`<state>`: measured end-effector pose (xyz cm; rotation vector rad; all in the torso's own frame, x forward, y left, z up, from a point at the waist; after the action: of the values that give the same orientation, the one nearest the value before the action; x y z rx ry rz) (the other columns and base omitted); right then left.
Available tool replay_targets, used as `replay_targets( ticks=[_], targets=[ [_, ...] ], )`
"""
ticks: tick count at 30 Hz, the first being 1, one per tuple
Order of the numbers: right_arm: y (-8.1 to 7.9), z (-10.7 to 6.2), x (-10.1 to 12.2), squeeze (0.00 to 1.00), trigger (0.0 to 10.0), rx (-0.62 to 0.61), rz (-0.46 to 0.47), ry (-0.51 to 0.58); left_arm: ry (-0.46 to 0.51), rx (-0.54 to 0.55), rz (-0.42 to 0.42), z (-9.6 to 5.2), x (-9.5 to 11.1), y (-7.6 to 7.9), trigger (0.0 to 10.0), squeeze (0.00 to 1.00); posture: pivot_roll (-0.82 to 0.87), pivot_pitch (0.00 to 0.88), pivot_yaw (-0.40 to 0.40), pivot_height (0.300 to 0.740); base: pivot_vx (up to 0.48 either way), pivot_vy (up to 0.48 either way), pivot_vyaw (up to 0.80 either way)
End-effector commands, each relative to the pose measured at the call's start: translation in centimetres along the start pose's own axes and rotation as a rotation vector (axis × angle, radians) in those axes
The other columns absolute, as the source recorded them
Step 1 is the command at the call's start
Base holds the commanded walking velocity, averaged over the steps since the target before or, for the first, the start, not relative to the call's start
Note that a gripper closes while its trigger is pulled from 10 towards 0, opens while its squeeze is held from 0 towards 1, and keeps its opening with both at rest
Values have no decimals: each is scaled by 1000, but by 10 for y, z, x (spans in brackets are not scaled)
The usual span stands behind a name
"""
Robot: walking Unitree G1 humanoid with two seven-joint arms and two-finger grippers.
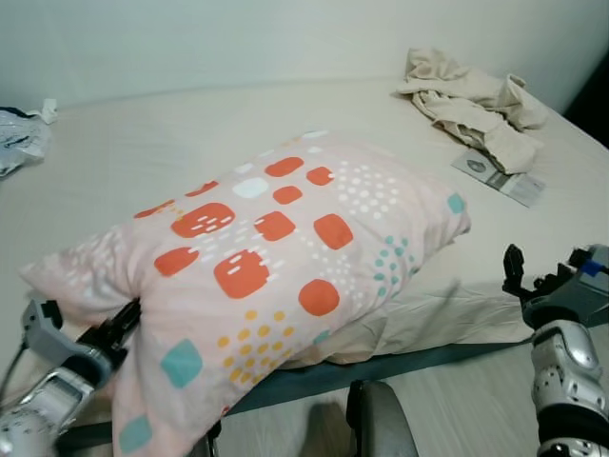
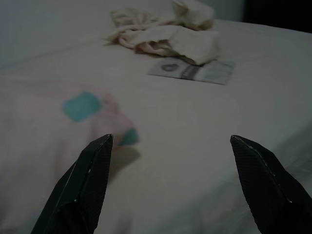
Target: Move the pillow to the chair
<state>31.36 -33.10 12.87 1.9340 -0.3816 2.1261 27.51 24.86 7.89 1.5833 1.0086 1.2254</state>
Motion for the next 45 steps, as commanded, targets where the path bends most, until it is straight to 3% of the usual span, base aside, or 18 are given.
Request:
replay_targets(
  ticks=[1,3,4,5,6,7,9,10,11,19,20,23,26,33,37,38,39,45],
  targets=[
    [1,-1,-5,0,10000,-1,3,-11,-70,-135,-49,9,-16,22,10000,0,57,180,-63,566,0,0,0],
    [1,0,-5,0,10000,0,3,-11,-87,-175,-61,10,-19,28,9569,0,56,181,-63,566,0,0,0],
    [1,0,-5,0,10000,0,3,-12,-109,-211,-73,10,-22,33,3569,0,58,181,-64,566,0,0,0],
    [1,0,-5,0,10000,0,3,-12,-109,-211,-73,10,-22,33,3569,0,58,181,-64,566,0,0,0],
    [2,0,-6,0,10000,-4,0,-18,-172,-236,-34,9,-29,37,157,0,59,181,-63,566,0,0,0],
    [3,1,-7,0,10000,-6,-1,-22,-229,-248,2,7,-35,39,0,0,60,181,-63,566,0,0,0],
    [4,1,-7,0,10000,-7,-4,-27,-277,-249,45,5,-39,39,0,0,61,181,-62,566,0,0,0],
    [4,1,-8,0,10000,-9,-6,-32,-299,-222,95,3,-40,35,706,0,61,181,-62,566,0,0,0],
    [5,2,-8,0,10000,-10,-6,-33,-277,-189,116,3,-35,32,10000,0,64,182,-63,566,0,0,0],
    [5,3,-9,0,10000,-13,-8,-35,-167,-125,122,-3,-8,23,10000,0,68,182,-65,566,0,0,0],
    [5,3,-10,0,10000,-13,-8,-37,-128,-112,116,-5,2,20,10000,1000,68,183,-65,566,0,0,0],
    [5,3,-11,0,10000,-13,-9,-39,-41,-105,78,-12,27,17,10000,1000,69,184,-65,566,0,0,0],
    [5,4,-11,0,10000,-14,-8,-40,-20,-115,51,-14,33,19,10000,1000,72,183,-66,566,0,0,0],
    [5,5,-11,0,10000,-18,-2,-41,135,-169,-136,-20,56,18,10000,1000,74,181,-64,566,0,0,0],
    [5,5,-12,0,10000,-20,-1,-42,-12,-173,-45,-14,32,24,10000,1000,74,184,-63,566,0,0,0],
    [5,6,-11,0,10000,-21,-1,-43,-46,-177,-19,-13,25,27,10000,910,77,185,-61,566,0,0,0],
    [5,6,-11,0,10000,-21,-1,-43,-90,-186,14,-10,15,30,10000,0,78,185,-61,566,0,0,0],
    [3,9,-9,0,10000,-19,0,-40,-381,-190,296,-3,-44,41,10000,0,74,183,-58,566,0,0,0]
  ],
)
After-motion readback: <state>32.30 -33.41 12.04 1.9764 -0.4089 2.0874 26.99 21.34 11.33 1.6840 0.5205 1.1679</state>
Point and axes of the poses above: a point about 5 cm out from each wrist's last joint towards the gripper, its own z axis pointing out of the wrist towards the gripper, its own x axis along the axis of the wrist's last joint, y = z × x, the point moved 1 cm from there along z, pointing out of the wrist towards the gripper, and after that the axes turned 11 degrees about -z, right-handed, at the moved point
